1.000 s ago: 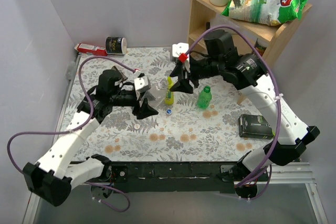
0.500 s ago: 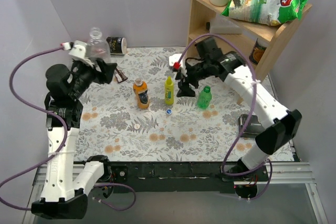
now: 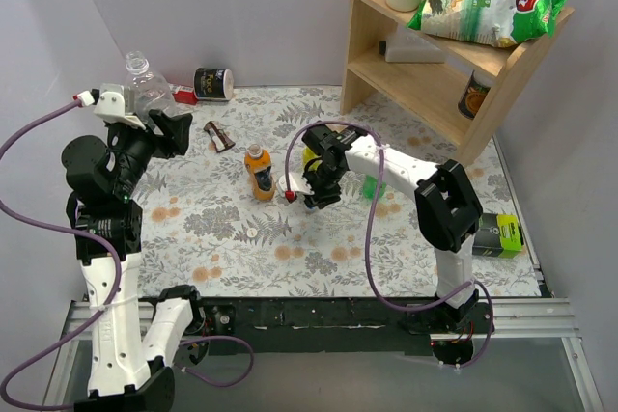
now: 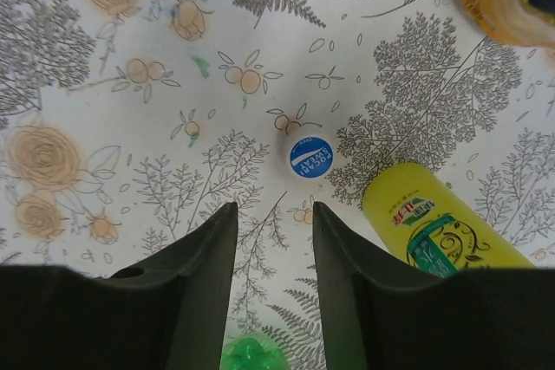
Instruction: Screw on the bottle caps
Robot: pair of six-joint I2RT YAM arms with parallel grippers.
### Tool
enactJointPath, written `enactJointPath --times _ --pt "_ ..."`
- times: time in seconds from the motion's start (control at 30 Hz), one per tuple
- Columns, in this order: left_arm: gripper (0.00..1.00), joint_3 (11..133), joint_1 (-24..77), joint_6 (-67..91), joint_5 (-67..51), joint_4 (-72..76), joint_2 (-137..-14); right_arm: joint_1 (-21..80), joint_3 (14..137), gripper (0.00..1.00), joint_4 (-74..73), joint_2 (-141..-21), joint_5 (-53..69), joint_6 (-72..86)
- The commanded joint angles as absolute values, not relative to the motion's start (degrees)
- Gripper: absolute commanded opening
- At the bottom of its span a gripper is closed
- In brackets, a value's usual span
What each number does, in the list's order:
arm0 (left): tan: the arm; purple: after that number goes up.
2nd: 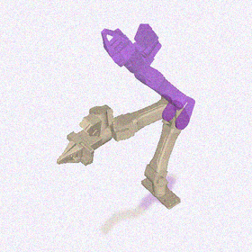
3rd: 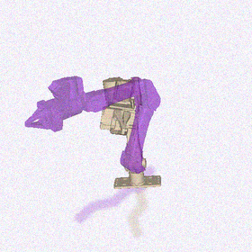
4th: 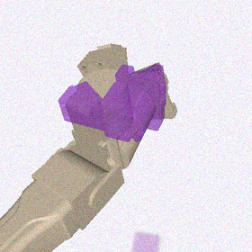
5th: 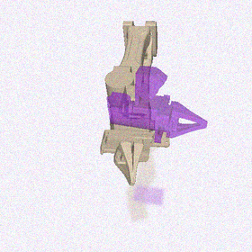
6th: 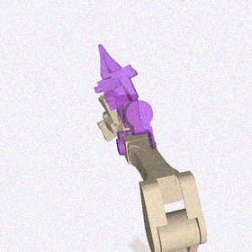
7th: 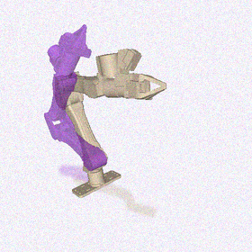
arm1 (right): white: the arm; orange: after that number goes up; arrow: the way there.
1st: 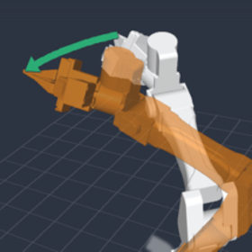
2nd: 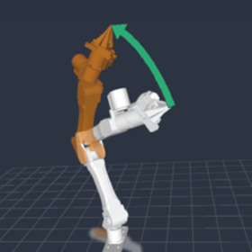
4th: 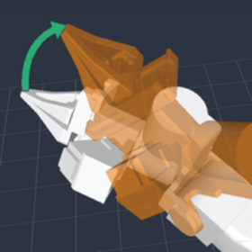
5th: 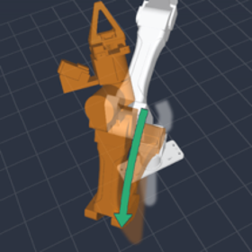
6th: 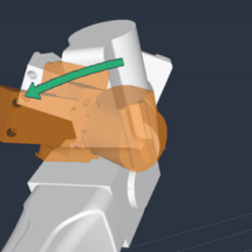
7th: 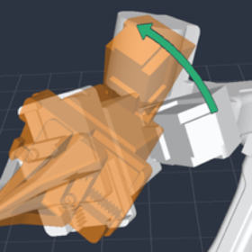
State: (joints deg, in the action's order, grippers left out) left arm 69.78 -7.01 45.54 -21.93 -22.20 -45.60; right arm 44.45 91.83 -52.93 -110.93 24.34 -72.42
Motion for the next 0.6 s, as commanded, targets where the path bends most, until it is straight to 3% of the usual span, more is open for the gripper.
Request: enactJointPath --times 0.0,0.57 --pt "0.0 69.3 -7.5 46.7 -22.3 -23.1 -46.1 45.2 92.5 0.48 -49.1 -113.0 19.3 -76.2" --pt "0.0 66.9 -7.6 47.1 -23.4 -21.9 -47.2 46.5 94.6 0.56 -48.4 -120.1 18.5 -76.0"
